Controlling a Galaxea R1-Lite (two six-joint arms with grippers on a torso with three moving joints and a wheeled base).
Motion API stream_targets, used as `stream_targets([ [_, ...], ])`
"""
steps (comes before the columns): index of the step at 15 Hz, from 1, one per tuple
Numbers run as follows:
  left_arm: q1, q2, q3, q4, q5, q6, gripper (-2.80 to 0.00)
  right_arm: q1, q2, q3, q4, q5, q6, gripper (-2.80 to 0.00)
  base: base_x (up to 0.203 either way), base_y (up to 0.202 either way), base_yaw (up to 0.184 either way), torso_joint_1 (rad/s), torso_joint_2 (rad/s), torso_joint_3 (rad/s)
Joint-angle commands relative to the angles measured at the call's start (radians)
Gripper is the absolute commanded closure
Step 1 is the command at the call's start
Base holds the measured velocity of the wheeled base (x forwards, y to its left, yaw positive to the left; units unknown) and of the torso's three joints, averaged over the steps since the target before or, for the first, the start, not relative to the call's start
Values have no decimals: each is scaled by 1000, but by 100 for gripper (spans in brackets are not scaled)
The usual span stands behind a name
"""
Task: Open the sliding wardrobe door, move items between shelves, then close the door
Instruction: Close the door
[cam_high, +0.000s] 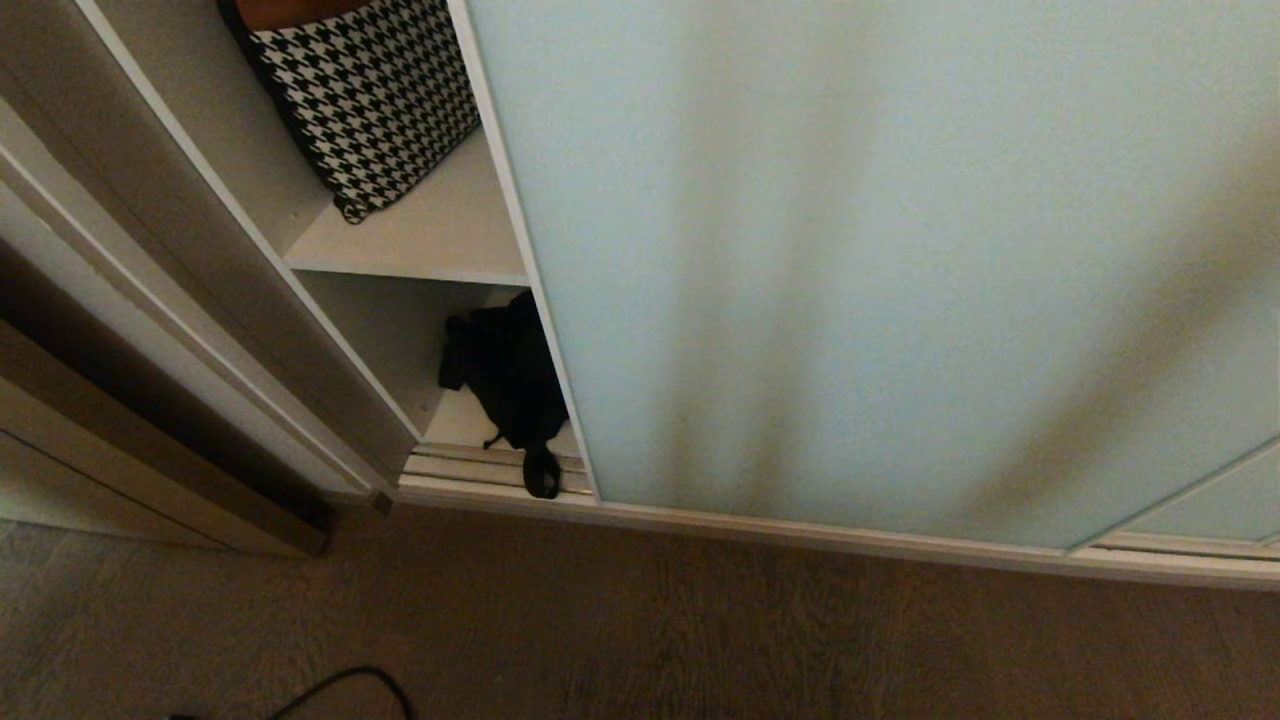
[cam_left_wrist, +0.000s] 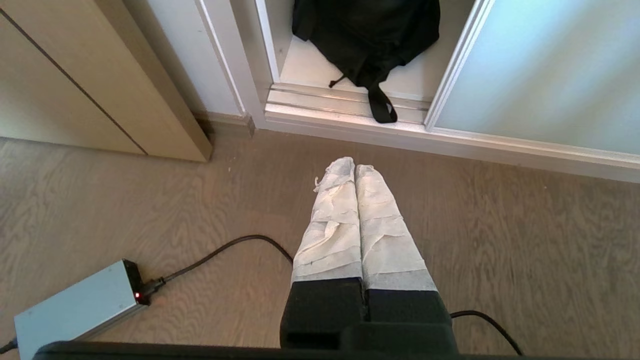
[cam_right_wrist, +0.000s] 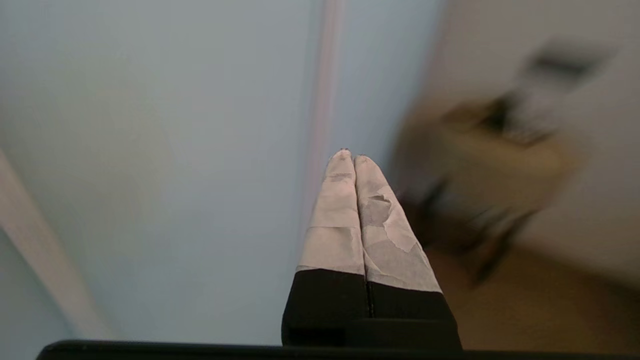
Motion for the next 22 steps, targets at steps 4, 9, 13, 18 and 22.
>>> stream_targets([
  [4,0,2,0,0,0,-1,0,-42,179,-118,122,505,166,0,0,0,0,0,0,0],
  [9,0,2,0,0,0,-1,0,-62,267,-216,165,861,411,0,0,0,0,0,0,0],
  [13,0,2,0,0,0,-1,0,-53,304,-234,165,867,431,0,0,0,0,0,0,0],
  [18,0,2,0,0,0,-1,0,-4,291,-222,168,937,525,0,0,0,0,0,0,0],
  [22,0,2,0,0,0,-1,0,44,273,-199,170,944,526,0,0,0,0,0,0,0],
])
